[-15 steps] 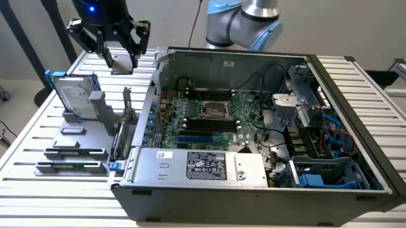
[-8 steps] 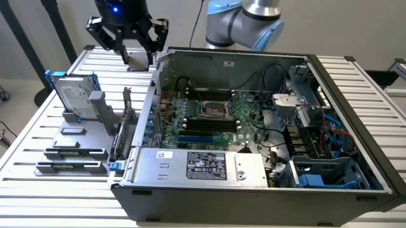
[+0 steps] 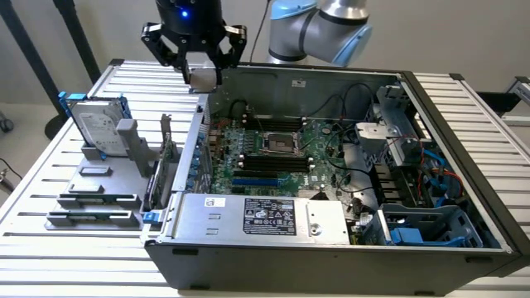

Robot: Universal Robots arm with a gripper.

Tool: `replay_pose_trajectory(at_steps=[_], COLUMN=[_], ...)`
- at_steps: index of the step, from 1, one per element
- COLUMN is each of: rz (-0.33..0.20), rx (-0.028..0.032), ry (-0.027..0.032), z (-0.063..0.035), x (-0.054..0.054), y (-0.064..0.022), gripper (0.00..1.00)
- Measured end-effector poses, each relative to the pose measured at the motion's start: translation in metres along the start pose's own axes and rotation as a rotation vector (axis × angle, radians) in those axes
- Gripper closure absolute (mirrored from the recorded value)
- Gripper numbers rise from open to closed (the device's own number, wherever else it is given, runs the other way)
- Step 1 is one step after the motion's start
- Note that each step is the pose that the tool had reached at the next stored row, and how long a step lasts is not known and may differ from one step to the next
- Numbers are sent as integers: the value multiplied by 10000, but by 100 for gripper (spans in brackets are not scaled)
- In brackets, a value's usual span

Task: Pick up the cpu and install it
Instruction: 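Pick up the cpu and move it towards the insertion slot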

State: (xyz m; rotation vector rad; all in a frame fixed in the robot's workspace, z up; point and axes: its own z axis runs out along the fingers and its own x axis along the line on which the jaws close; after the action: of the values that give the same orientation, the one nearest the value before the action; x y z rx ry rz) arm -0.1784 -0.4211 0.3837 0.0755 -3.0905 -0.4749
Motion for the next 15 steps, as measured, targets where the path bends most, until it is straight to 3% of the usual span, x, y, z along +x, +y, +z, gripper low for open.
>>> replay_pose_trajectory(at_steps=[3,6,15], rz=[0,1,16], rx=[14,93,782], ry=[0,3,35], z=[-1,0,33], x=[-136,-271,-668], y=[-7,-14,-3], gripper=[45,45,45])
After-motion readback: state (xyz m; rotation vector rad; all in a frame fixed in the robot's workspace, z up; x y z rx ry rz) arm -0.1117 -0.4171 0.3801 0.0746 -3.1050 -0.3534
